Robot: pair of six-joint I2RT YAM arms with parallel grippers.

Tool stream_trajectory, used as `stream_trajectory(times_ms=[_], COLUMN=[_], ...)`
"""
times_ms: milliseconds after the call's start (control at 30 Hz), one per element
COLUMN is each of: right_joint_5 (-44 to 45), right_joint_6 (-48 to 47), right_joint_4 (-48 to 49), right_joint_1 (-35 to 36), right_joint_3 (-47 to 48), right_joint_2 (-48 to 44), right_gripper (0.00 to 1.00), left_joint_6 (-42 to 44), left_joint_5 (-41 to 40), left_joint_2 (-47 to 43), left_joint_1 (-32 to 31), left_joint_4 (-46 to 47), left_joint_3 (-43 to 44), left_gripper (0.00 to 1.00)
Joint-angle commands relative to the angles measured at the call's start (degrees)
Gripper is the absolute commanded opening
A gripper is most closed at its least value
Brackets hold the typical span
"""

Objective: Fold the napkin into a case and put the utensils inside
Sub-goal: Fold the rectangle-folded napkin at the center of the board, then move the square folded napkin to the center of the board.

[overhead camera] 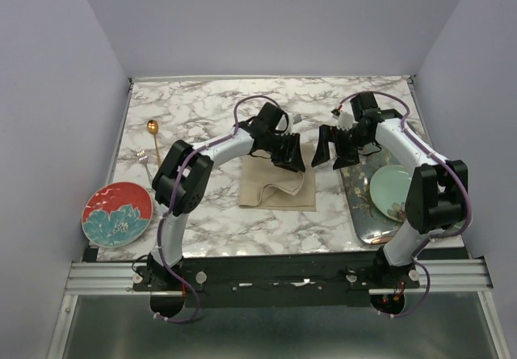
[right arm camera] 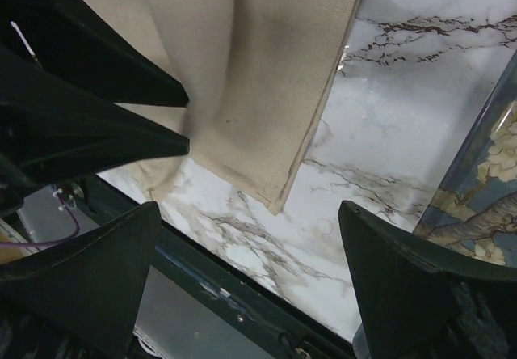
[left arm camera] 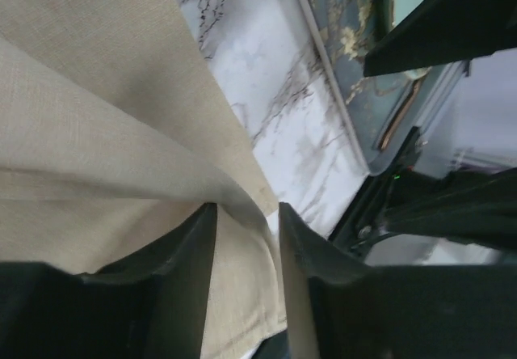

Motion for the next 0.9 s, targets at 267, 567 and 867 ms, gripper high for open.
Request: stream_trajectory(times_ms=[267, 567, 867], right_joint_5=[-3.1, -4.1, -2.1], right_joint_6=[0.3, 0.6, -2.6], right_joint_4=[2.6, 2.9, 1.9], right_joint_1=[-0.3, 0.1, 0.2], right_joint_3=[0.7, 1.8, 3.2], right_joint_2=[1.3, 2.8, 1.6], right_gripper=[0.9, 0.8, 0.79], left_joint_6=[16.7, 21.6, 19.0], left_joint_5=[-8.7, -11.4, -6.1], left_joint_2=[-20.4, -16.1, -10.6], left_joint_1=[15.1, 18.2, 17.9], left_joint_4=[-13.6, -16.6, -13.3], left_joint_3=[-15.0, -18.8, -18.6], left_gripper=[0.65, 0.61, 0.43])
